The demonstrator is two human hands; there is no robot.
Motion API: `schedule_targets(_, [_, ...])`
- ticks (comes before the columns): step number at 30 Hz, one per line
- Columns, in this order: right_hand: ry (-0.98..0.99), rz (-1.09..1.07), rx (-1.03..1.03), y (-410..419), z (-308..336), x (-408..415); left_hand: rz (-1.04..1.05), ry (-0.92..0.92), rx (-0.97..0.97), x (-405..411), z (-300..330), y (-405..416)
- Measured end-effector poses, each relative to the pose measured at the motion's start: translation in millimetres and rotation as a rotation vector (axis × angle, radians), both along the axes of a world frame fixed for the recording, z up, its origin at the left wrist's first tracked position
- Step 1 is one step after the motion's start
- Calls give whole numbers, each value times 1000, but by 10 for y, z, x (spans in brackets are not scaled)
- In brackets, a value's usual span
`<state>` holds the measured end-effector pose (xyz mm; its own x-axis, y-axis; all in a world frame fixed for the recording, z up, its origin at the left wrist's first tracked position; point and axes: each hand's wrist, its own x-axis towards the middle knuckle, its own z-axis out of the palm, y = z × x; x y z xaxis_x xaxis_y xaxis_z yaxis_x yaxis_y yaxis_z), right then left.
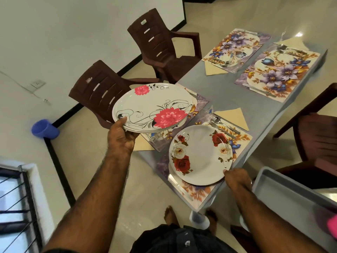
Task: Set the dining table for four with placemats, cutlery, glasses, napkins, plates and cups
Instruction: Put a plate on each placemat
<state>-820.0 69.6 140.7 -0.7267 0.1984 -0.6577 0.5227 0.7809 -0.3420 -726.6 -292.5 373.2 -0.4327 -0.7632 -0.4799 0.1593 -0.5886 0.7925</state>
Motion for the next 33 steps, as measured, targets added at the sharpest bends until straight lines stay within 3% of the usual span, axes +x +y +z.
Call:
schedule_targets(13, [-151,29,102,91,-8,-183,-31,-5,26,-69,-63,-7])
schedule_targets(18, [77,99,119,-58,331,-75,-67,-2,30,-136,-74,-49])
schedule_targets(20, [147,110,7,-249,506,-87,-87,-7,30,-145,-67,-73])
schedule_targets(23, [145,-3,-393,-663,878,-209,-130,-20,45,-134,-113,-147])
schedule_targets(25, [89,-151,-661,-1029,1194,-333,-155,-21,55,-66,-157,-312])
schedule_targets(28, [-34,-134,-975,-1312,1577,-575,-188,-4,74,-19,-239,-419])
schedule_targets(33, [60,-90,-942,-2142,1815,-667,-272,33,136,220,-394,-991])
